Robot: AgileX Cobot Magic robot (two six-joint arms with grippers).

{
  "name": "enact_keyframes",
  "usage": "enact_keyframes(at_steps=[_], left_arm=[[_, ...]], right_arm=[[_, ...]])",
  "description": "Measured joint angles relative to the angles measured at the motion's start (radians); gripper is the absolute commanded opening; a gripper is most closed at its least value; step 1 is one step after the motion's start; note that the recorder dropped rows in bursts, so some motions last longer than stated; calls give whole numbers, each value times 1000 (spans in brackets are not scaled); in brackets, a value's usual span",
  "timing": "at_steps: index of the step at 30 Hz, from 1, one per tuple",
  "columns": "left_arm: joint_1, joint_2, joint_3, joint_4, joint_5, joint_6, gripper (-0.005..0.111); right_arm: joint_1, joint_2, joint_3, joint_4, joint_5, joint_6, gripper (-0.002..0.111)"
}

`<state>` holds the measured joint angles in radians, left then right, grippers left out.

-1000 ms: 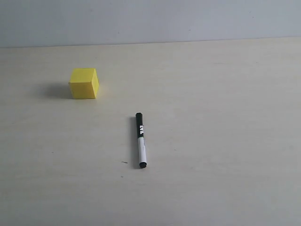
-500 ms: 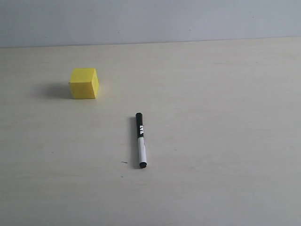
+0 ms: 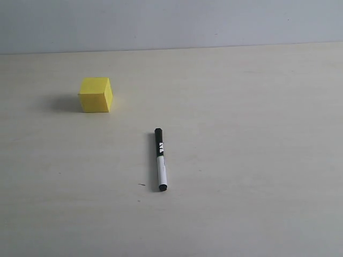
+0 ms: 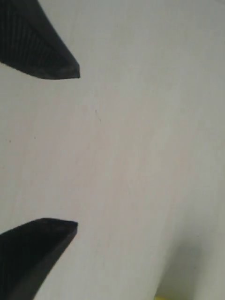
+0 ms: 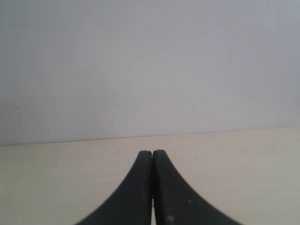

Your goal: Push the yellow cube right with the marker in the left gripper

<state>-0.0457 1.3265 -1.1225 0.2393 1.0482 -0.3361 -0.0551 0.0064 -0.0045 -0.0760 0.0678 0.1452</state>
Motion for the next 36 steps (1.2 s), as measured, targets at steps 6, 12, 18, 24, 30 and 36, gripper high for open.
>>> enact_keyframes(at_steps=[6, 12, 18, 24, 30, 36], left_arm=[[0, 81, 0, -246, -44, 68, 78], [-110, 214, -12, -564, 1, 133, 78], [-296, 358, -102, -630, 16, 123, 78], [-445, 447, -219, -643, -13, 119, 78], [-520, 510, -246, -640, -141, 180, 78], [-550, 585, -246, -692, -157, 206, 78]], right_arm=[[0, 0, 0, 0, 0, 0, 0], [0, 0, 0, 0, 0, 0, 0], [0, 0, 0, 0, 0, 0, 0], [0, 0, 0, 0, 0, 0, 0], [0, 0, 0, 0, 0, 0, 0], [0, 0, 0, 0, 0, 0, 0]])
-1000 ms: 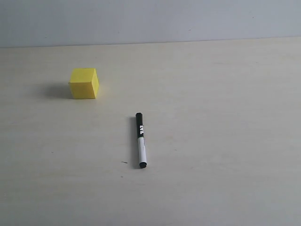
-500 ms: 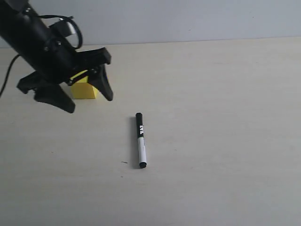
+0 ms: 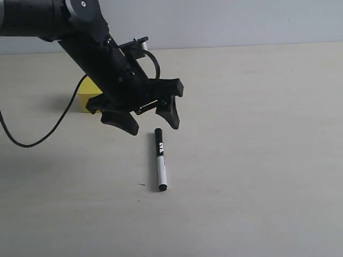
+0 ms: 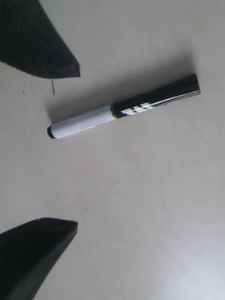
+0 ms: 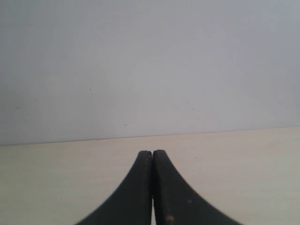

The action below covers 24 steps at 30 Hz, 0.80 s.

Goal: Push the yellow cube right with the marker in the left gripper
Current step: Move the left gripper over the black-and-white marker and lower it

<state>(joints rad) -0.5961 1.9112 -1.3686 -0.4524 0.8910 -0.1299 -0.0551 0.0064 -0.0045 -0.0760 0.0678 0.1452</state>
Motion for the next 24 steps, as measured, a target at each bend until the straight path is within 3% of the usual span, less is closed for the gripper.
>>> enact_keyframes(at_steps=[10, 19, 22, 24], left_arm=[[-4, -7, 0, -51, -236, 183, 78], [-8, -15, 0, -74, -269, 252, 77], [-8, -13, -4, -75, -266, 249, 63], [-8, -13, -17, -75, -250, 239, 46]], right_arm=[[0, 0, 0, 0, 0, 0, 0], [0, 0, 0, 0, 0, 0, 0], [0, 0, 0, 0, 0, 0, 0], [0, 0, 0, 0, 0, 0, 0]])
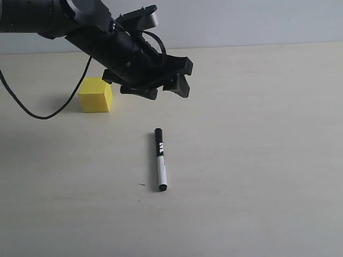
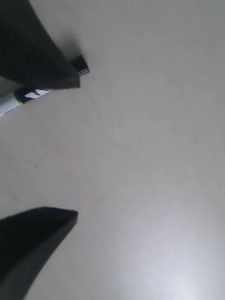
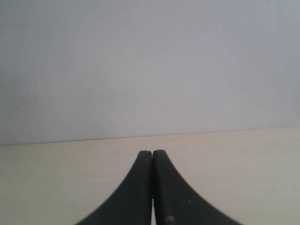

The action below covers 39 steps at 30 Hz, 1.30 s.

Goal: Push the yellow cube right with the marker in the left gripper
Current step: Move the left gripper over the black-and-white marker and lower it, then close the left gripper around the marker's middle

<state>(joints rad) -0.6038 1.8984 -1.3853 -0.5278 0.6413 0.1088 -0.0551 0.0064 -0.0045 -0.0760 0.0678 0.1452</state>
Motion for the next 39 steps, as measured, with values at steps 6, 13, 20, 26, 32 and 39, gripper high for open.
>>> enact_keyframes(at_steps=[6, 13, 20, 26, 32, 39], left_arm=[[-7, 0, -23, 12, 119, -35, 52], [-32, 2, -25, 166, 260, -300, 54], [-112, 15, -25, 340, 276, -485, 54], [-153, 103, -27, 346, 299, -604, 54], [-158, 167, -46, 323, 296, -584, 54], [-158, 167, -56, 314, 279, -495, 54]], right_arm=[[0, 0, 0, 0, 0, 0, 0], [0, 0, 0, 0, 0, 0, 0], [0, 0, 0, 0, 0, 0, 0], [0, 0, 0, 0, 0, 0, 0], [0, 0, 0, 0, 0, 0, 0], [0, 0, 0, 0, 0, 0, 0]])
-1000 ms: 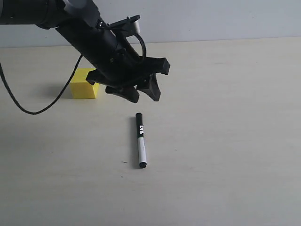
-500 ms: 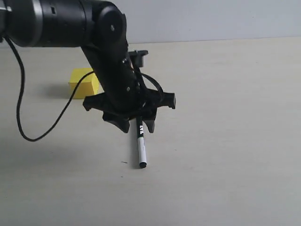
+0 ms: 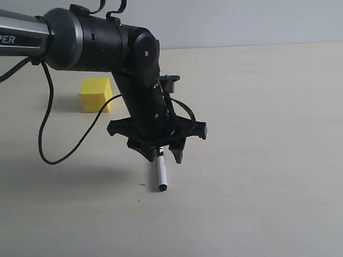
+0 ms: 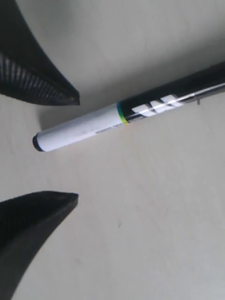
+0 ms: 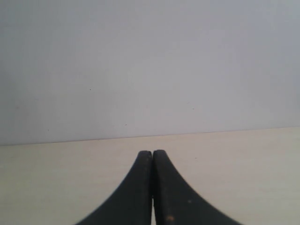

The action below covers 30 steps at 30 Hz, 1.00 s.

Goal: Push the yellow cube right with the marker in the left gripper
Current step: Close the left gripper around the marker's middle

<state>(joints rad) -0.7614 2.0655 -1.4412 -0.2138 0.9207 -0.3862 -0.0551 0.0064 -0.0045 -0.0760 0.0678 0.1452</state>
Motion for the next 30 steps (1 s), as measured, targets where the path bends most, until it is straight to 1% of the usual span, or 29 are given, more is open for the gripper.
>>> enact_keyframes(at_steps=[6, 18, 30], left_arm=[[0, 0, -2, -47, -6, 32, 54], [0, 0, -8, 120, 10, -203, 54], [-11, 24, -10, 125, 6, -261, 54]], right_arm=[[0, 0, 0, 0, 0, 0, 0], [0, 0, 0, 0, 0, 0, 0], [0, 0, 0, 0, 0, 0, 0]])
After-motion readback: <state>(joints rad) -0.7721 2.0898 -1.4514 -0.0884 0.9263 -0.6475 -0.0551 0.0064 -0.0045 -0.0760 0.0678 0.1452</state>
